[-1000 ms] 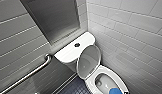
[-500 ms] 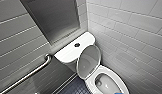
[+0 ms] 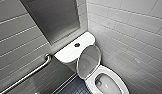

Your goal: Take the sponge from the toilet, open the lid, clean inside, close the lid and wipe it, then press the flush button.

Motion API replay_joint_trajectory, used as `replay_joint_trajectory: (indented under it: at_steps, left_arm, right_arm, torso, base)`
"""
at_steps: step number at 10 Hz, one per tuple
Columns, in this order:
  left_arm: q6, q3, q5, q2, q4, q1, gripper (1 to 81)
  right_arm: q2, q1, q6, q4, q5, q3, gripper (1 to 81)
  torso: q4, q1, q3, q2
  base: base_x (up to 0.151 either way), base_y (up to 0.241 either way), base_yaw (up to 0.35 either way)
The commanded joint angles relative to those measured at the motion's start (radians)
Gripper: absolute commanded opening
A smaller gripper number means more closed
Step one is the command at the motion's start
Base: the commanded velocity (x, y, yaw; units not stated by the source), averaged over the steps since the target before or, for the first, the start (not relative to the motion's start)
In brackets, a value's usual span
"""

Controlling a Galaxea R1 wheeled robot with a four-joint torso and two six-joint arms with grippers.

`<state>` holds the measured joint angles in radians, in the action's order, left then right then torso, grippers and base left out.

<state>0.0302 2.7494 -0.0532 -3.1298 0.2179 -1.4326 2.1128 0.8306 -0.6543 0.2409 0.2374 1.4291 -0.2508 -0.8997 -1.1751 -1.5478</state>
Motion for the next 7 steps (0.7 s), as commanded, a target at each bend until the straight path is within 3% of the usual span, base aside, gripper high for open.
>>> replay_joint_trajectory:
  at_steps: [1,3,4,5,7]
  left_arm:
    - [0.004,0.000,0.076,0.009,-0.005,-0.007,81.1]
    - [0.004,0.000,0.076,0.011,-0.005,-0.007,81.1]
    - [0.004,0.000,0.076,0.011,-0.006,-0.007,81.1]
    - [0.004,0.000,0.076,0.012,-0.006,-0.007,81.1]
    - [0.004,0.000,0.078,0.016,-0.006,-0.007,81.1]
  right_arm:
    - [-0.054,-0.072,-0.002,0.015,0.051,-0.040,1.0]
    - [-0.032,-0.061,-0.002,0.015,0.048,-0.011,1.0]
    - [-0.021,-0.058,-0.002,0.015,0.049,0.002,1.0]
    - [-0.012,-0.054,-0.002,0.015,0.049,0.014,1.0]
    - [0.002,-0.040,-0.002,0.015,0.049,0.036,1.0]
  torso:
    - [0.000,0.000,0.000,0.000]
    - [0.000,0.000,0.000,0.000]
    - [0.000,0.064,0.000,0.100]
    - [0.000,0.065,0.000,0.101]
    - [0.000,0.085,0.071,0.131]
  base:
    - [0.000,0.000,0.000]
    - [0.000,0.000,0.000]
    - [0.000,0.000,0.000]
    - [0.000,0.000,0.000]
    - [0.000,0.000,0.000]
